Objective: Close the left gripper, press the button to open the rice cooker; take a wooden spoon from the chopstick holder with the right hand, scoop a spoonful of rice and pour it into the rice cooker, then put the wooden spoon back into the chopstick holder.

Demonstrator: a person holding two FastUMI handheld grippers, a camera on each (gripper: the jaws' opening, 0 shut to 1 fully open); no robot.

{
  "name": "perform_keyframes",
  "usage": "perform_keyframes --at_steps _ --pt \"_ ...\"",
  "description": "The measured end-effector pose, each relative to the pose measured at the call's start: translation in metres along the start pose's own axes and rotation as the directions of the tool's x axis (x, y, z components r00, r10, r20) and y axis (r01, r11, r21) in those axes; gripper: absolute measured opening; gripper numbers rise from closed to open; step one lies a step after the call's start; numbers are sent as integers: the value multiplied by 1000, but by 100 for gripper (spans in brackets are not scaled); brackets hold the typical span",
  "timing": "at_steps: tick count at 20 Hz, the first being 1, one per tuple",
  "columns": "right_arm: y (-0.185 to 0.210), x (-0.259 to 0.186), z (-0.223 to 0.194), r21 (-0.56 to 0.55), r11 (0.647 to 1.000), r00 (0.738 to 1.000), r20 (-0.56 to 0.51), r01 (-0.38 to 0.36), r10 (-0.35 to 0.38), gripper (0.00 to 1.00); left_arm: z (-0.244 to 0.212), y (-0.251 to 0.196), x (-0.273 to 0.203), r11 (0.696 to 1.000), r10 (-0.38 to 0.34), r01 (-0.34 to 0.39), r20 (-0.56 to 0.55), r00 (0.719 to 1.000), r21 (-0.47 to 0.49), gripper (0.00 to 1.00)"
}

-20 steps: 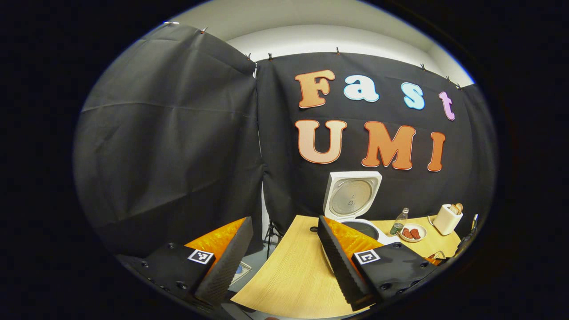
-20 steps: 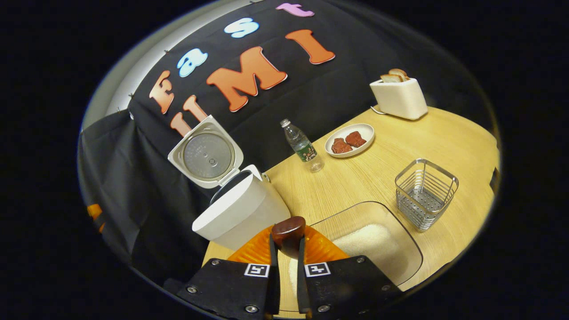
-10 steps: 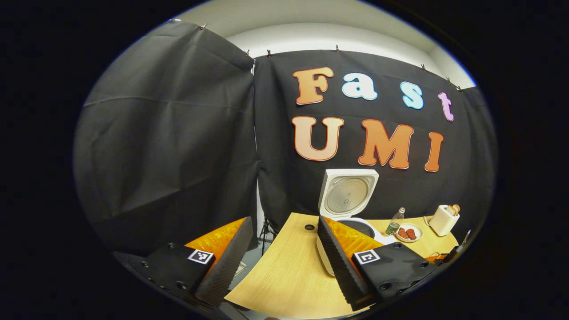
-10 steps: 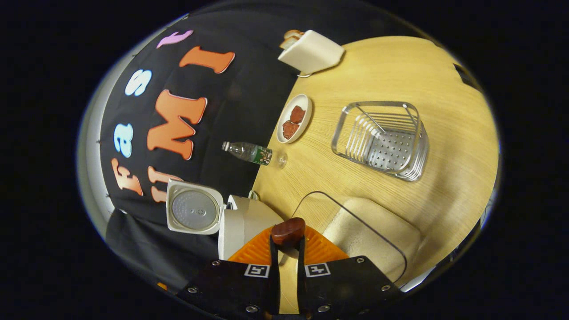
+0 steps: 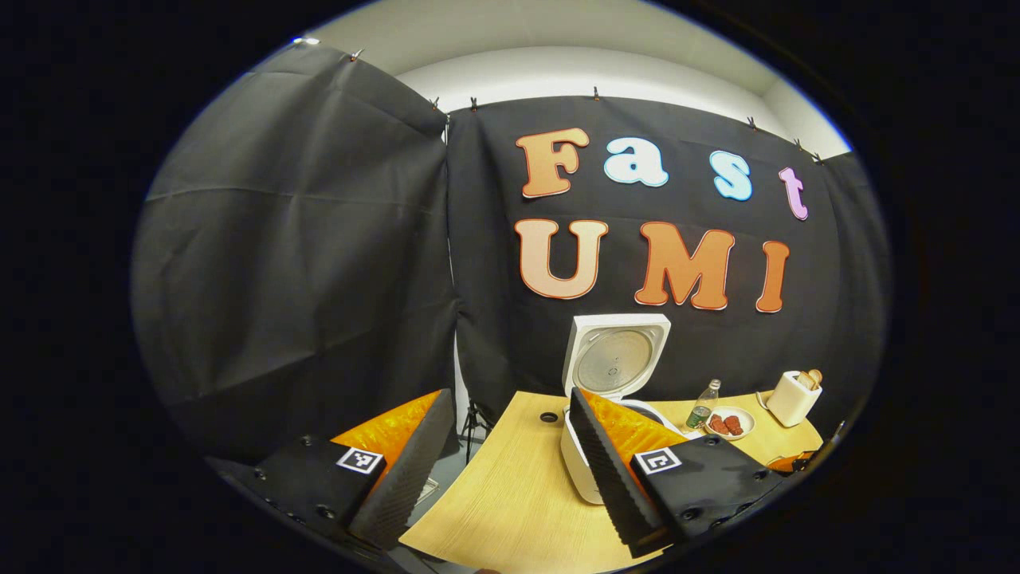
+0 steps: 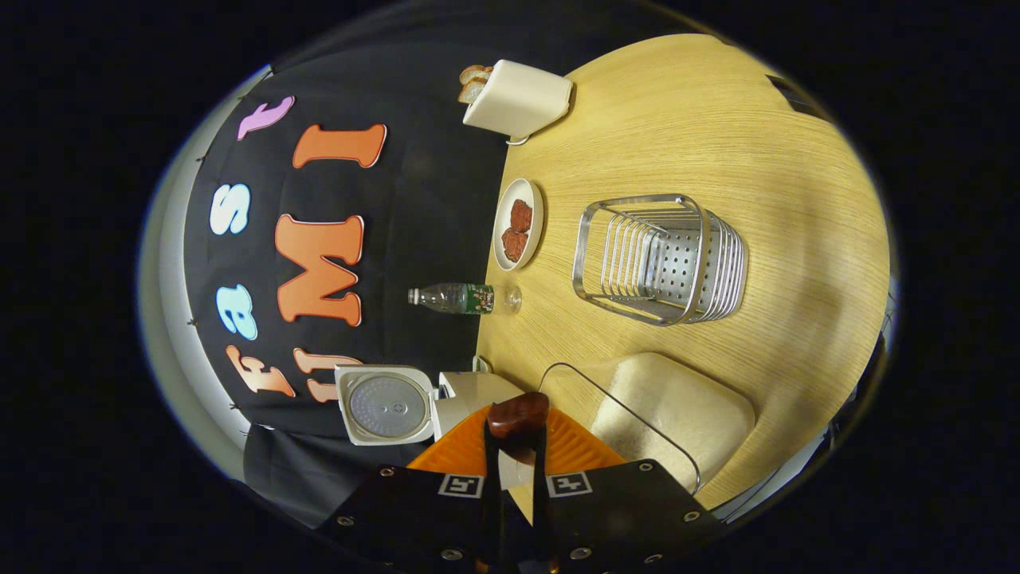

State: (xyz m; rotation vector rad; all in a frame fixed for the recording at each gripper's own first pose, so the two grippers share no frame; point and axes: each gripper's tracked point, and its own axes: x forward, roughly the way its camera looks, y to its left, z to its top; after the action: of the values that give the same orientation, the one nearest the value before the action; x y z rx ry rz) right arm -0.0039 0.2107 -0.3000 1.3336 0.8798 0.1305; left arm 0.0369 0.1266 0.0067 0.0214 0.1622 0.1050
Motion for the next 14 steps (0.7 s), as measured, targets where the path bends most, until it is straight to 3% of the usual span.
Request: perform_keyframes --at_steps 8,9,10,14 --pt "41 -16 13 62 996 998 -1 -56 56 14 7 -6 12 1000 3 -3 22 1000 -3 99" --pt "50 -16 13 67 995 998 -5 -70 70 10 6 -7 15 1000 2 -2 18 1000 -6 97" --pt "59 -14 12 71 994 997 -9 -80 81 14 4 -8 17 1000 1 -1 15 1000 -10 97" --pt "97 -5 12 76 989 992 -23 -123 125 14 1 -7 24 1000 12 -12 9 1000 -15 100"
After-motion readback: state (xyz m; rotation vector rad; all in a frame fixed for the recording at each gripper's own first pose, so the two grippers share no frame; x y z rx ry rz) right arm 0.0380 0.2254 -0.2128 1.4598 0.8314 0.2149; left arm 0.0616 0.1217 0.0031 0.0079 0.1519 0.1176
